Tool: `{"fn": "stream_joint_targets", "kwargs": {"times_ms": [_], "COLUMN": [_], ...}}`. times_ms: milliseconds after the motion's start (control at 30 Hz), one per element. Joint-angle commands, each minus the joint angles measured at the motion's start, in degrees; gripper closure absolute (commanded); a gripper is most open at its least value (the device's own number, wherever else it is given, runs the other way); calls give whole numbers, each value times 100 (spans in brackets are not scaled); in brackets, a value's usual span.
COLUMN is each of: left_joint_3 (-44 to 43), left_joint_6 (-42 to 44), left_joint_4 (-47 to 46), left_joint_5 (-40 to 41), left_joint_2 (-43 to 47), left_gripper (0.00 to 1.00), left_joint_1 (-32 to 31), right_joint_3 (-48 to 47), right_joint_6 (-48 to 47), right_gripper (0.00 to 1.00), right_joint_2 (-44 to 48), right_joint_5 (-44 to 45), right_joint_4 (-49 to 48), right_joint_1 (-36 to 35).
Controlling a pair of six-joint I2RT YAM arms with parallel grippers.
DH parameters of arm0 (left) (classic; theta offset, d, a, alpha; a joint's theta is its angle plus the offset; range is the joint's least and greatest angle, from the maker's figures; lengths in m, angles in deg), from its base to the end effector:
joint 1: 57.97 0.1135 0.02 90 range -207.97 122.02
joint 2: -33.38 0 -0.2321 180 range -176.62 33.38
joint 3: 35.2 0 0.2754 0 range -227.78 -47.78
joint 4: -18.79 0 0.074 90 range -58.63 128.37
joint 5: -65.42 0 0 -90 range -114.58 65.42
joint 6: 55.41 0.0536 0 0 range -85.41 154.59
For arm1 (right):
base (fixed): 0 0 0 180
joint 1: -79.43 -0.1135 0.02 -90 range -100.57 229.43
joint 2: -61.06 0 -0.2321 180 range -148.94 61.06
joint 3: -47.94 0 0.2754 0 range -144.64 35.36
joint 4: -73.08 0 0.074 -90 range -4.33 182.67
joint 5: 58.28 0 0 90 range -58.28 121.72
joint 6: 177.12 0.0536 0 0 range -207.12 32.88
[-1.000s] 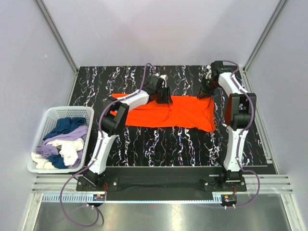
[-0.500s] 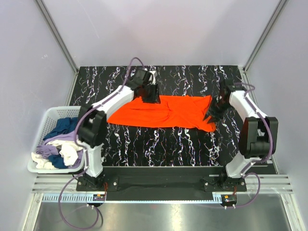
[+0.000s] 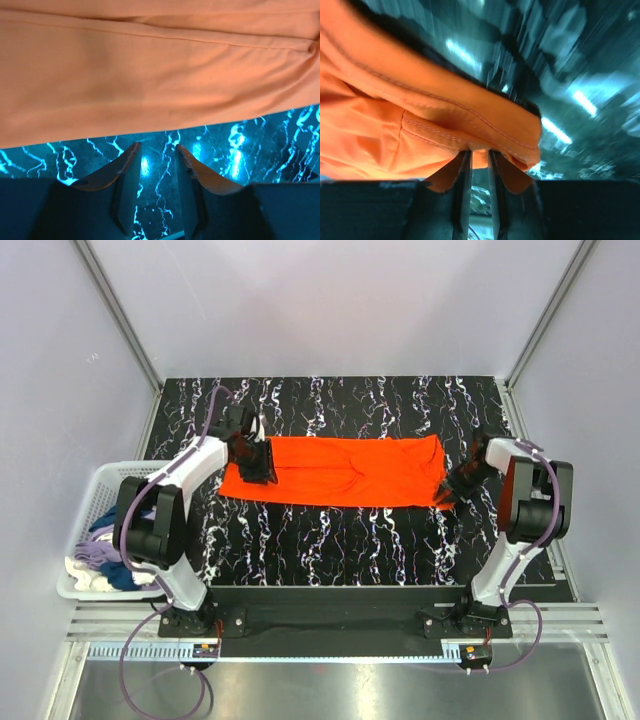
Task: Fold and stack the t-shirts
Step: Fold the tshirt
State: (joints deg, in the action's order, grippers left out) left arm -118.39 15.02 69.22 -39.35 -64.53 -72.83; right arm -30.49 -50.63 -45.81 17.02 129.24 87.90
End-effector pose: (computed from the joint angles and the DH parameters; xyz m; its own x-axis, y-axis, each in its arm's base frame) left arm 0.3553 -0.1084 0.1592 -0.9441 -0.0846 -0.3185 0.0375 0.9327 -0.3587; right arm 0.3396 -0.0368 0.0792 -0.7210 0.6889 0.0746 0.6811 0.6848 0.2591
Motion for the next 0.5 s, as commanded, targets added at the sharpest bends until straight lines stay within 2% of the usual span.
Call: {"fn": "stream_joint_targets", "kwargs": {"times_ms": [0, 67, 200, 333, 433, 467], "left_joint_3": [3, 29, -67, -216, -313, -322], "left_joint_6": [173, 138, 138, 217, 252, 261], "left_joint_4": [-67, -41, 82, 276, 381, 434], "left_joint_5": [-79, -44, 96, 254, 553, 710], "left_joint_2": [597, 659, 834, 905, 870, 870], "left_gripper": [62, 63, 63, 63, 62, 58], "left_joint_1": [-9, 26, 79, 105, 105, 105], "right_joint_3": [-646, -1034, -1851, -2248, -2407, -2416], "right_joint_6": [-36, -212, -475, -1080, -1197, -1214], "right_gripper": [74, 73, 72, 70, 68, 61], "right_joint_2": [-412, -894, -1292, -1188, -803, -670], "right_joint_5": [757, 775, 871, 1425, 1435, 1356], "right_joint_4": [-376, -262, 115, 441, 600, 565], "right_joint_1": [365, 366, 366, 366, 314, 139]}}
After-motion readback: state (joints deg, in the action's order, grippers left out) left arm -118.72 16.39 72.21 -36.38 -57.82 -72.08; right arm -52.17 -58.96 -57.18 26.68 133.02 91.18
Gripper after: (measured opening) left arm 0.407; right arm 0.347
